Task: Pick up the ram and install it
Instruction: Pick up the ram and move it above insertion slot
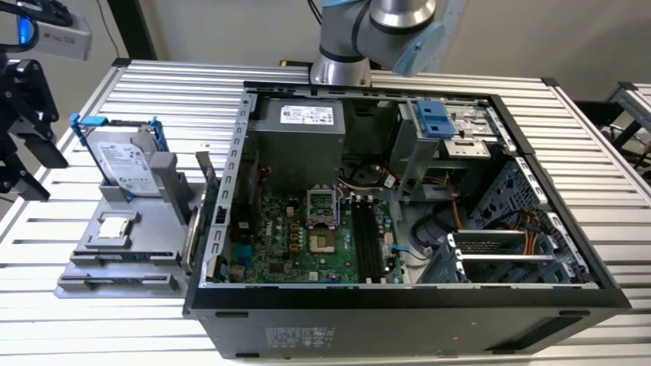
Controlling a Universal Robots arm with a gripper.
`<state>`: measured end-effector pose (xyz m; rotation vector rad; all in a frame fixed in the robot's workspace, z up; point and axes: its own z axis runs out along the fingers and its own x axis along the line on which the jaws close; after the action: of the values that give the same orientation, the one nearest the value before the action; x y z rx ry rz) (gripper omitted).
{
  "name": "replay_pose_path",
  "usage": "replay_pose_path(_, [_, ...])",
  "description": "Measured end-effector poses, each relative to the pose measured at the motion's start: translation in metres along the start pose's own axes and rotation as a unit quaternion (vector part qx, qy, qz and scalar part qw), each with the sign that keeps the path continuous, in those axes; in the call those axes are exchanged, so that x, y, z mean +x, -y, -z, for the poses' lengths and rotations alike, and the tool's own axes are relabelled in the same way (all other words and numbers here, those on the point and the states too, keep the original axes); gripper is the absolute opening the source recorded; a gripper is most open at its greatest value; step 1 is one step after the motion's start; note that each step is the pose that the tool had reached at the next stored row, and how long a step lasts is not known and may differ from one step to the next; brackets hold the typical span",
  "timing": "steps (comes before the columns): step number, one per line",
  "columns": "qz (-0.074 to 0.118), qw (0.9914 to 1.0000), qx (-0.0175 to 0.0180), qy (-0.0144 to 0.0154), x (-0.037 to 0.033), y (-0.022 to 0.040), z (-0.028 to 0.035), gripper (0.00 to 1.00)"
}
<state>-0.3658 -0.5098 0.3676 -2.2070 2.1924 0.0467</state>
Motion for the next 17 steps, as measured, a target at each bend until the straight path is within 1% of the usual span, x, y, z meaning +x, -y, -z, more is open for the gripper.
replay_pose_path(6, [0.0, 1.0, -0.0024, 0.0, 0.0004, 0.0, -0.0095, 1.0])
replay_pose_path(10, [0.0, 1.0, -0.0024, 0.0, 0.0006, 0.0, -0.0146, 1.0])
replay_pose_path(17, [0.0, 1.0, -0.0024, 0.0, 0.0023, 0.0, -0.0214, 1.0])
